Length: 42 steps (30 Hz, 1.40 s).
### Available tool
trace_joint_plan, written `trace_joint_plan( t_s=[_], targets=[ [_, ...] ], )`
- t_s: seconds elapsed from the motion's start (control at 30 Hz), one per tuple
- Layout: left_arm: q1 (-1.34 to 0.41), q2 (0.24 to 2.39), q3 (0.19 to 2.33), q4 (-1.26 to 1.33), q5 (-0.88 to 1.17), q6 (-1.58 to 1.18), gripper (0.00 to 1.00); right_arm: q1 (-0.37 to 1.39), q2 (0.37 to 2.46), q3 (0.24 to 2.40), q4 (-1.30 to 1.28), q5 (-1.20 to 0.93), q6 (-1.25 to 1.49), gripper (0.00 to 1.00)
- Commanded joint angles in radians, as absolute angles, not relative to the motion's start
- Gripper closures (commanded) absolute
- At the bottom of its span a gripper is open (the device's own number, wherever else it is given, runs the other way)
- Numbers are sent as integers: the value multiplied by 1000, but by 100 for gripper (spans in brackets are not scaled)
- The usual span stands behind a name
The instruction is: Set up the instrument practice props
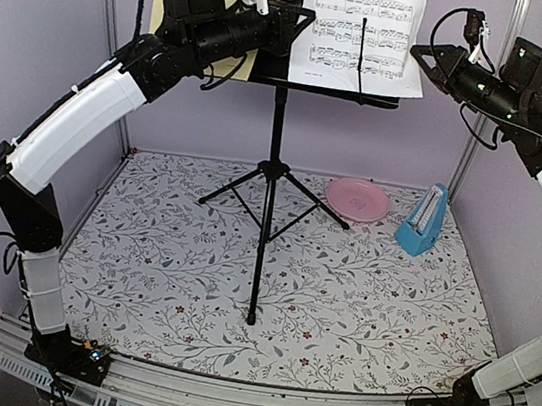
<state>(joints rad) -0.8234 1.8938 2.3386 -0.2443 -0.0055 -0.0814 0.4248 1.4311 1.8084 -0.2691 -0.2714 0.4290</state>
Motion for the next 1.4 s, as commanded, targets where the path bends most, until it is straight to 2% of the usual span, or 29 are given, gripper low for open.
trace_joint_plan(
  t_s=[0.0, 0.33, 0.93, 1.07, 1.1, 1.27, 1.37],
  targets=[
    [-818, 1854, 2321, -213, -46, -60, 100, 421, 1438, 1827, -229, -293, 426, 91],
    [-820, 1800, 2251, -168, -140, -12, 100, 422, 1452, 1824, -203, -315, 434, 92],
    [-820, 1801, 2253, -183, -166, 37, 100, 422, 1476, 1824, -154, -339, 439, 93],
    [-818, 1801, 2254, -185, -173, 47, 100, 422, 1476, 1816, -145, -341, 437, 90],
    [-819, 1801, 2256, -185, -171, 47, 99, 422, 1475, 1816, -143, -341, 436, 87],
    [-820, 1792, 2256, -188, -166, 35, 84, 422, 1463, 1818, -137, -338, 436, 71],
    [-827, 1776, 2254, -190, -159, 27, 67, 422, 1454, 1817, -142, -333, 432, 65]
  ],
)
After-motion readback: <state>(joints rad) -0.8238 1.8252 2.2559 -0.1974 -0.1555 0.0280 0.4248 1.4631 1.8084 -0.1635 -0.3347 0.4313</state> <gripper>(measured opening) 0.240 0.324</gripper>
